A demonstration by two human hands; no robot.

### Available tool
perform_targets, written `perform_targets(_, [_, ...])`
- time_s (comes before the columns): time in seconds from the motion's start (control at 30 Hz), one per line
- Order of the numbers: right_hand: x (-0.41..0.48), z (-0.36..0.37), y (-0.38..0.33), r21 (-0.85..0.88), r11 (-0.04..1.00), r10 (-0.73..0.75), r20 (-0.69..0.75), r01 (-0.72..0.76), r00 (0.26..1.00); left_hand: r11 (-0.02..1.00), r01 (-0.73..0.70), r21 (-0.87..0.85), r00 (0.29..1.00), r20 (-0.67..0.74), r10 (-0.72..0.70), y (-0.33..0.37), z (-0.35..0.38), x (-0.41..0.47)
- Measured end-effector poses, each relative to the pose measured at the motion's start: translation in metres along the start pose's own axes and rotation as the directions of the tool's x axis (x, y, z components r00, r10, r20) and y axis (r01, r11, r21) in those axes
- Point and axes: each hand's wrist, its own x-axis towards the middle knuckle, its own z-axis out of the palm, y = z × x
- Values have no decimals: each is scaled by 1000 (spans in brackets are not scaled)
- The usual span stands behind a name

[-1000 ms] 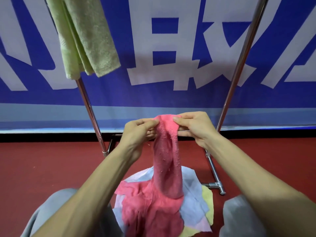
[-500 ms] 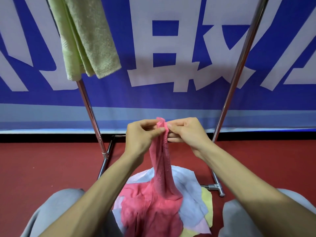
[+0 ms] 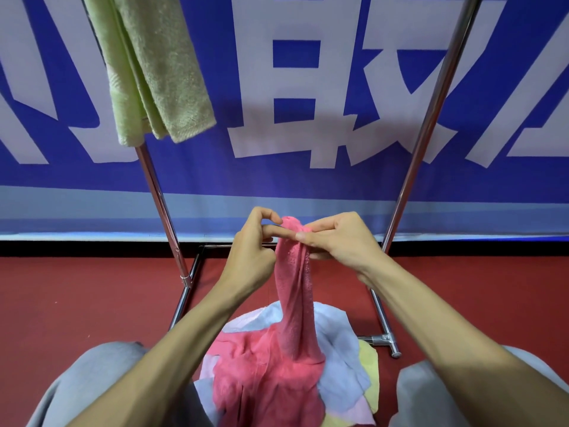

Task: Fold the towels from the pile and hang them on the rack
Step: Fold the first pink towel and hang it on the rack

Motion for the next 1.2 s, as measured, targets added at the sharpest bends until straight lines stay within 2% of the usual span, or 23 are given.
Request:
perform_targets(0.2, [0, -9, -7, -7, 1000, -10, 56, 10, 998, 992, 51, -116, 998, 28, -48, 1, 1, 2])
perform_targets(0.33, [0, -17, -9, -38, 998, -37, 87, 41, 995, 995, -10, -100, 999, -37, 7, 3, -4, 7])
perform_targets(0.4, [-1, -20, -13, -45, 993, -104, 135, 111, 985, 997, -28, -68, 1000, 12, 28, 3, -11, 9])
perform_targets(0.47, [-5, -23, -18, -23, 982, -177, 214, 187, 961, 999, 20, -39, 995, 100, -16, 0, -18, 11])
perform_targets(0.53, [-8, -26, -22, 6, 968, -245, 256, 252, 935, 991, 84, -102, 985, 159, -67, -1, -21, 12])
perform_targets(0.63, [-8, -30, -24, 25, 951, -304, 234, 307, 923, 975, 67, -214, 981, 193, -25, 5, -20, 9])
perform_targets(0.8, [-2, -29, -15, 1, 945, -323, 156, 326, 934, 952, -34, -303, 997, 50, 52, 13, -7, 3])
perform_targets(0.9, [0, -18, -6, -59, 941, -330, 82, 335, 941, 959, -58, -279, 998, -34, 50, 12, 3, 4])
perform_targets(1.0, [4, -13, 0, 41, 967, -251, 19, 250, 968, 961, -82, -265, 995, -85, 61, 11, 5, 7])
perform_targets(1.1, [3, -13, 1, 160, 972, -195, 128, 174, 972, 954, -108, -279, 989, -128, 75, 13, -1, 9])
perform_targets(1.2, [-6, -3, 5, 141, 977, -180, 163, 157, 970, 956, -83, -282, 988, -149, 41, 18, -8, 7])
